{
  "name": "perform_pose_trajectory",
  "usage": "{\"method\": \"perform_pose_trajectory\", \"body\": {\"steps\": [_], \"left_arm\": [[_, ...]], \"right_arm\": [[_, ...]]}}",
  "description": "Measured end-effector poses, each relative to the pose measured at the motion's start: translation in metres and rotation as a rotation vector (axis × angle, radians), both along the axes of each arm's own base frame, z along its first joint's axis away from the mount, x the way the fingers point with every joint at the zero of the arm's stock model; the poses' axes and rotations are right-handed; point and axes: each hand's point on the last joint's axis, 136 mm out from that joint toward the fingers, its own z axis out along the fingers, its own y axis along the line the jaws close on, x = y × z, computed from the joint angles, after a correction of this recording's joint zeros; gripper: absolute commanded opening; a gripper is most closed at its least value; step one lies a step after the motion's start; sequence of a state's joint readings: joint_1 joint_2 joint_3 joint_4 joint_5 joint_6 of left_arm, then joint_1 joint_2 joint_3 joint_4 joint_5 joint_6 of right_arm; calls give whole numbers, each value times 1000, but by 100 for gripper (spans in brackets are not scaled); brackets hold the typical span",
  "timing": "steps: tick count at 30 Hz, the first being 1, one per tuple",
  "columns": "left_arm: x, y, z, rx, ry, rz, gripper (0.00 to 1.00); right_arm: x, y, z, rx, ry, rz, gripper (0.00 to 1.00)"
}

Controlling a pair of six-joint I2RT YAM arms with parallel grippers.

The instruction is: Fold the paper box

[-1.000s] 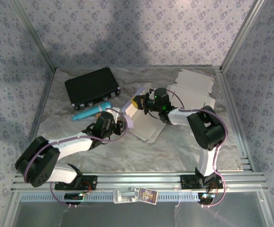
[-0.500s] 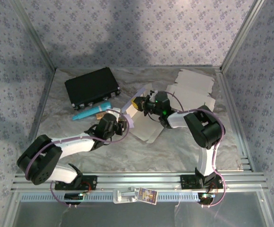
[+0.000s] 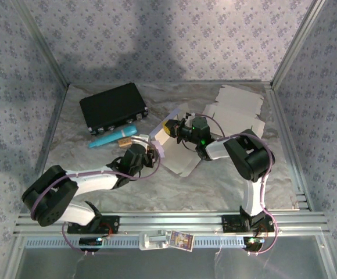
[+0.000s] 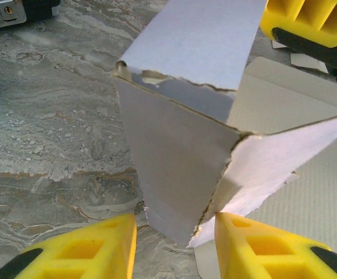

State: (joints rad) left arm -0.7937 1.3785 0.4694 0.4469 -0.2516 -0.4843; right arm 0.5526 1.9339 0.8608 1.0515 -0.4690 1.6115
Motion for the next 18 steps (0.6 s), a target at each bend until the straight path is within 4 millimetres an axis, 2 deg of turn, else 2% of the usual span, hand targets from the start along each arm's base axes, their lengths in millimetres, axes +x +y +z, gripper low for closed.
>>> {"method": "perform_pose_trajectory", "body": {"steps": [8,18], "left_arm": [[4,-4,5,-23,-40,-4,40],[10,0,-12,26,-33,35,40]], "right_arm": [[2,-1,1,15,12,-15,0],[-2,-3,0,31,8,-29,0]]}}
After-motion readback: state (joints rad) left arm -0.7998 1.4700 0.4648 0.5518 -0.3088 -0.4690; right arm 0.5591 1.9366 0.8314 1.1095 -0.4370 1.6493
